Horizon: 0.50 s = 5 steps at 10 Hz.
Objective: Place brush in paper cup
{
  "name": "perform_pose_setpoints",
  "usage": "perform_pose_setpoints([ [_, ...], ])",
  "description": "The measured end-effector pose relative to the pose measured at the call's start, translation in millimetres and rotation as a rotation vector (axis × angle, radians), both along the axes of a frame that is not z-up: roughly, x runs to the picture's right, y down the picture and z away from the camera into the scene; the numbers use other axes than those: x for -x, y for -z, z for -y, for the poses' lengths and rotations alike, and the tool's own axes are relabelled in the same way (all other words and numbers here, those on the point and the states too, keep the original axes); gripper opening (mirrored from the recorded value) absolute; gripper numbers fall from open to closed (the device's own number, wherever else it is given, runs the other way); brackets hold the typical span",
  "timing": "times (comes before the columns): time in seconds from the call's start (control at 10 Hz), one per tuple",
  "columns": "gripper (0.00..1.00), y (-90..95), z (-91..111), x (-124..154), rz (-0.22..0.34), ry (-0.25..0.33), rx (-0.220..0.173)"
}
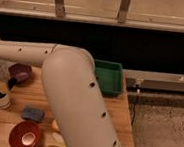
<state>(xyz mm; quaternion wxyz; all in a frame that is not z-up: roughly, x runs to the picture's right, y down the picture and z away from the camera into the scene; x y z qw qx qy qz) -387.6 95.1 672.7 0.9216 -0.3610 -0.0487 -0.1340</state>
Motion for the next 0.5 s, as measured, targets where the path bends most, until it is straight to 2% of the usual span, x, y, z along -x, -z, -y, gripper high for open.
perform_pose_setpoints([
  [0.5,0.66,7.9,12.0,-2.3,0.004,-0.016,-0.038],
])
